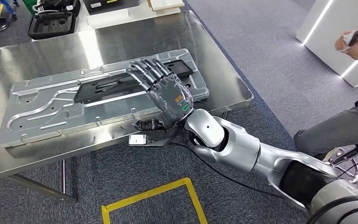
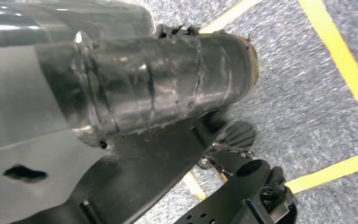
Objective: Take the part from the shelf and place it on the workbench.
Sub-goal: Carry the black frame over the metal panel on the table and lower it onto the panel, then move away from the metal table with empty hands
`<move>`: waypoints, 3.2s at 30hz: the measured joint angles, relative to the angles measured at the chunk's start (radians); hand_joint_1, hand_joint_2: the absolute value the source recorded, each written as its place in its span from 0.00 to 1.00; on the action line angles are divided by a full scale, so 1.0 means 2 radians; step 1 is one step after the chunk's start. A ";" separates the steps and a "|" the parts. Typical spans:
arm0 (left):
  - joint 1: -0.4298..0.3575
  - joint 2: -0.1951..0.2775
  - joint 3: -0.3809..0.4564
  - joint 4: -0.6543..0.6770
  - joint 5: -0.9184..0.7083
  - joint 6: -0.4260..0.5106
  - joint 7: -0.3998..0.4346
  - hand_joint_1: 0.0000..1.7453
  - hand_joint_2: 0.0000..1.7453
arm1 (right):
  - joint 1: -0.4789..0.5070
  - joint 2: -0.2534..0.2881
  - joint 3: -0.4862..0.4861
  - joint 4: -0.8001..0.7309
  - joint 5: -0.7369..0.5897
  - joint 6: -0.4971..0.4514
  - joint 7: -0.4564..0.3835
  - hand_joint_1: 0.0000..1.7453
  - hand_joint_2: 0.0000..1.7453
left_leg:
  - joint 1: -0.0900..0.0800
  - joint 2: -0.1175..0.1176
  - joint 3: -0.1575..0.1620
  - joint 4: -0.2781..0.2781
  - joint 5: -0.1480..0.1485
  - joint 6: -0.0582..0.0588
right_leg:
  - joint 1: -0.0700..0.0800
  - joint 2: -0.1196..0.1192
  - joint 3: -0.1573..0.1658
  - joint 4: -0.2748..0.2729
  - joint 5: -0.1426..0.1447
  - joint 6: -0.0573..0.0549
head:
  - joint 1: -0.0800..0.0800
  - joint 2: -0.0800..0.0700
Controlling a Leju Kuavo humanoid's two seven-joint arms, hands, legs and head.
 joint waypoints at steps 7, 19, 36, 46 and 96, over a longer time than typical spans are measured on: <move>0.001 -0.001 0.000 0.002 0.019 0.010 -0.007 0.00 0.00 | 0.118 -0.021 -0.091 -0.058 0.009 -0.133 0.035 0.00 0.00 | -0.001 0.002 0.045 -0.099 0.017 0.017 | 0.001 0.000 -0.003 -0.004 -0.005 0.017 | 0.001 0.000; 0.004 -0.022 0.000 0.020 0.047 0.011 -0.021 0.00 0.00 | 0.283 0.122 -0.465 0.021 -0.414 -0.196 -0.366 0.00 0.00 | 0.003 -0.005 -0.057 -0.040 0.059 0.005 | -0.002 -0.006 0.071 0.004 -0.070 0.017 | 0.001 0.000; -0.009 -0.045 -0.001 0.059 0.062 -0.008 -0.043 0.00 0.00 | 0.248 0.221 -0.940 0.570 -0.220 -0.189 -0.368 0.00 0.00 | -0.007 0.005 0.062 -0.104 -0.008 0.026 | -0.007 -0.002 -0.003 -0.020 0.025 0.019 | -0.001 0.000; -0.012 -0.052 -0.001 0.070 0.054 -0.008 -0.038 0.00 0.00 | 0.236 0.235 -1.025 0.710 -0.194 -0.136 -0.322 0.00 0.00 | 0.002 0.012 -0.043 -0.073 0.060 0.011 | -0.018 0.000 0.066 0.056 -0.054 0.041 | 0.000 0.000; -0.009 -0.031 -0.023 0.060 -0.016 0.014 0.043 0.00 0.00 | 0.231 0.257 -0.972 0.808 0.049 0.109 -0.142 0.00 0.00 | -0.001 0.022 -0.003 -0.060 0.013 0.003 | -0.005 -0.062 0.059 0.000 -0.053 0.013 | 0.000 0.000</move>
